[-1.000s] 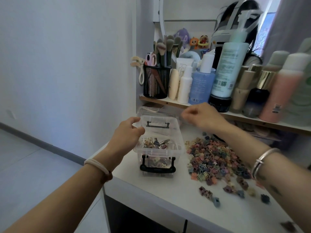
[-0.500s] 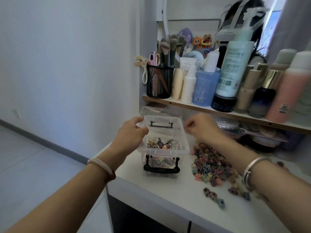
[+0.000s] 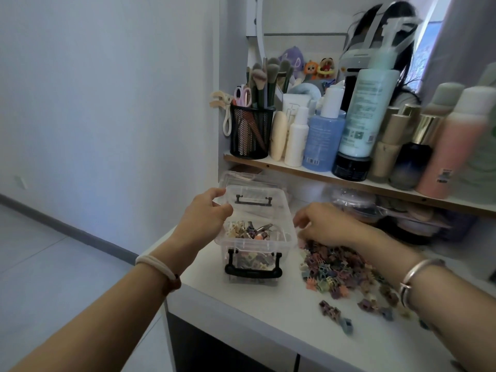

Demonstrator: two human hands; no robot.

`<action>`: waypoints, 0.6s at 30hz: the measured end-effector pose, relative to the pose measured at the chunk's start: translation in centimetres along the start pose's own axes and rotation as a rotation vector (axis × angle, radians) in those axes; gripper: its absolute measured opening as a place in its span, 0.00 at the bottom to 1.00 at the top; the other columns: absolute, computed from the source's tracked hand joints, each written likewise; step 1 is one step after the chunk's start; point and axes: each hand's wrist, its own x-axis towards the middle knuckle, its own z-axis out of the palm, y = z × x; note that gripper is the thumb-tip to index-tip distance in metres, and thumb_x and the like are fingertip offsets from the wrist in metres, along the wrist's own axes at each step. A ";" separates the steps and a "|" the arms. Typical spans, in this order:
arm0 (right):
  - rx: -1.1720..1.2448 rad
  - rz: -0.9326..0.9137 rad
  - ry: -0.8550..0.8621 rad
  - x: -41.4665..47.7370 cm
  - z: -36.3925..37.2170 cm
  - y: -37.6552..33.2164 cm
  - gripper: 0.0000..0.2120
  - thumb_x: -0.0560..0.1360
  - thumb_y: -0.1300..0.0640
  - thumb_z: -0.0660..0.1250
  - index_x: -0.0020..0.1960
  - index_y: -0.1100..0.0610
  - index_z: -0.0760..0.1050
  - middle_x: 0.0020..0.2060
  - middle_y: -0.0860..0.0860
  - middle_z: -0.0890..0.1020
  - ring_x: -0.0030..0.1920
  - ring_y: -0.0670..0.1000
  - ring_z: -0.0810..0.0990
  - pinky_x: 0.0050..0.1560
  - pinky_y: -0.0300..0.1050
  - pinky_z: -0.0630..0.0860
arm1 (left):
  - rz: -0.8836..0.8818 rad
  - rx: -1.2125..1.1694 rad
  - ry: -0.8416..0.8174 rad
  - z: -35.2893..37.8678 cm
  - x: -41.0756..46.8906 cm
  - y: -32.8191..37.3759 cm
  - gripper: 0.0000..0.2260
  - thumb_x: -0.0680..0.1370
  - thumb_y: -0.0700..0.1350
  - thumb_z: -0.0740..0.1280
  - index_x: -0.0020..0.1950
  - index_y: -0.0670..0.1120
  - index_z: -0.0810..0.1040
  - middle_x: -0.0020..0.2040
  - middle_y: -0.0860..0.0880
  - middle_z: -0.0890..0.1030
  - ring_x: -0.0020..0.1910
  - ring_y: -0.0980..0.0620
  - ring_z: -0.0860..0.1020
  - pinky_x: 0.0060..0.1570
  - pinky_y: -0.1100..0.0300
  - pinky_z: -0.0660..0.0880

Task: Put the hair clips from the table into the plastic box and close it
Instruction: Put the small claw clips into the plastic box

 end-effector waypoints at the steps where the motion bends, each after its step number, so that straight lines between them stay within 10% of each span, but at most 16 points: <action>1: -0.015 -0.012 -0.027 0.1 0.3 -0.1 0.13 0.74 0.60 0.66 0.58 0.55 0.78 0.56 0.51 0.81 0.54 0.49 0.77 0.54 0.41 0.72 | -0.002 -0.005 0.000 0.0 0.0 0.0 0.20 0.78 0.40 0.60 0.70 0.45 0.66 0.48 0.44 0.75 0.45 0.47 0.74 0.51 0.54 0.70; 10: -0.063 -0.037 -0.090 0.6 0.5 0.2 0.10 0.70 0.59 0.70 0.52 0.55 0.81 0.52 0.51 0.81 0.49 0.50 0.78 0.47 0.39 0.71 | 0.008 0.000 0.008 -0.1 0.2 -0.3 0.20 0.78 0.40 0.60 0.70 0.45 0.67 0.46 0.45 0.75 0.44 0.46 0.74 0.49 0.56 0.70; 18: 0.108 -0.044 0.214 0.9 -0.7 -0.3 0.09 0.73 0.64 0.68 0.52 0.58 0.80 0.48 0.51 0.83 0.43 0.45 0.77 0.48 0.36 0.71 | 0.001 -0.007 0.009 0.0 0.3 -0.4 0.20 0.78 0.40 0.60 0.70 0.45 0.67 0.44 0.47 0.75 0.45 0.46 0.74 0.49 0.55 0.69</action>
